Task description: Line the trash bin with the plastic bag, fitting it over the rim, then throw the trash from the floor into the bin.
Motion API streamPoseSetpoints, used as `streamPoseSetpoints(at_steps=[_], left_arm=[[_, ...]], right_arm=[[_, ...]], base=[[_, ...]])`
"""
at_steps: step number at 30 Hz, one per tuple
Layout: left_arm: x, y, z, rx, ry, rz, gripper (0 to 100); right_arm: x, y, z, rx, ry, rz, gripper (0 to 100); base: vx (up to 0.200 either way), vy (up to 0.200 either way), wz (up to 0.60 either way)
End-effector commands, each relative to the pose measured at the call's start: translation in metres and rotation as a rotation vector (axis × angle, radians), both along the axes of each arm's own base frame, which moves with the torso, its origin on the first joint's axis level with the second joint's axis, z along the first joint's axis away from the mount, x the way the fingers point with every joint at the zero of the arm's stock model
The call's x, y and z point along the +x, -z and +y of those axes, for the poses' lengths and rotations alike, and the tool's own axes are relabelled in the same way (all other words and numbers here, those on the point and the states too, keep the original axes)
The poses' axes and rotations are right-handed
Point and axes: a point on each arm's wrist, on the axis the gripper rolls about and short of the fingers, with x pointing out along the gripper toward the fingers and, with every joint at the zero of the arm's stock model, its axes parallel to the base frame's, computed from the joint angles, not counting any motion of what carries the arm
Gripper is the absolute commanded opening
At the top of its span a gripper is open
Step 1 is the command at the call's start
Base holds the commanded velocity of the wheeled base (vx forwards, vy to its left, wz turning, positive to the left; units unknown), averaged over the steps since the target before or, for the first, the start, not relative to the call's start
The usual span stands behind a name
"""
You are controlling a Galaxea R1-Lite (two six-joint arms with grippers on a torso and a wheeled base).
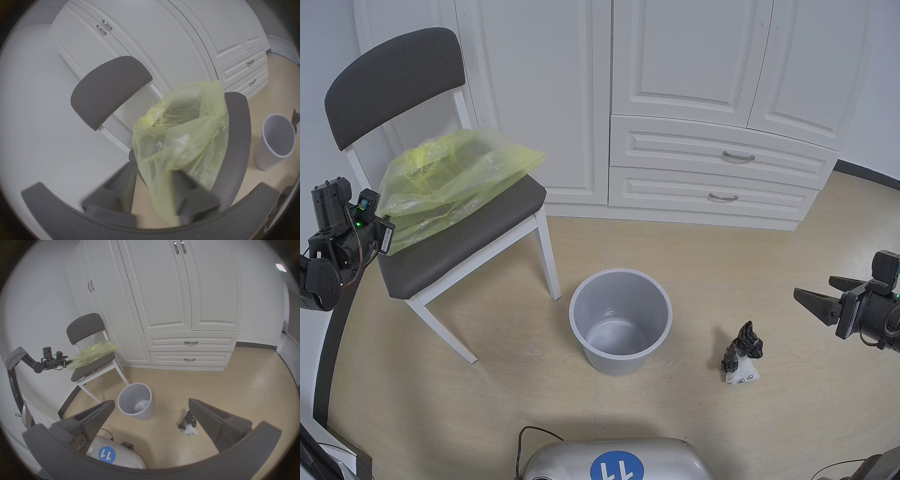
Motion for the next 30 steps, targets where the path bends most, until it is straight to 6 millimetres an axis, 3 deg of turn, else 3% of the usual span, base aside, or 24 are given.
streamPoseSetpoints(at_steps=[1, 10, 20, 30], left_arm=[[-0.001, 0.001, 0.000, -0.001, -0.001, 0.002, 0], [-0.009, 0.007, -0.001, -0.041, 0.007, -0.088, 0], [-0.027, 0.004, -0.003, -0.215, 0.079, -0.182, 0], [-0.053, -0.009, -0.025, -0.403, 0.193, -0.252, 0]], right_arm=[[-0.001, 0.000, 0.000, 0.000, -0.001, -0.002, 100], [-0.004, -0.003, 0.000, 0.002, -0.008, -0.021, 100], [-0.021, -0.005, -0.005, -0.038, -0.022, -0.081, 100], [-0.017, 0.000, -0.001, -0.081, -0.051, -0.053, 100]], base=[[0.000, 0.000, 0.00], [0.000, 0.000, 0.00], [0.000, 0.000, 0.00], [0.000, 0.000, 0.00]])
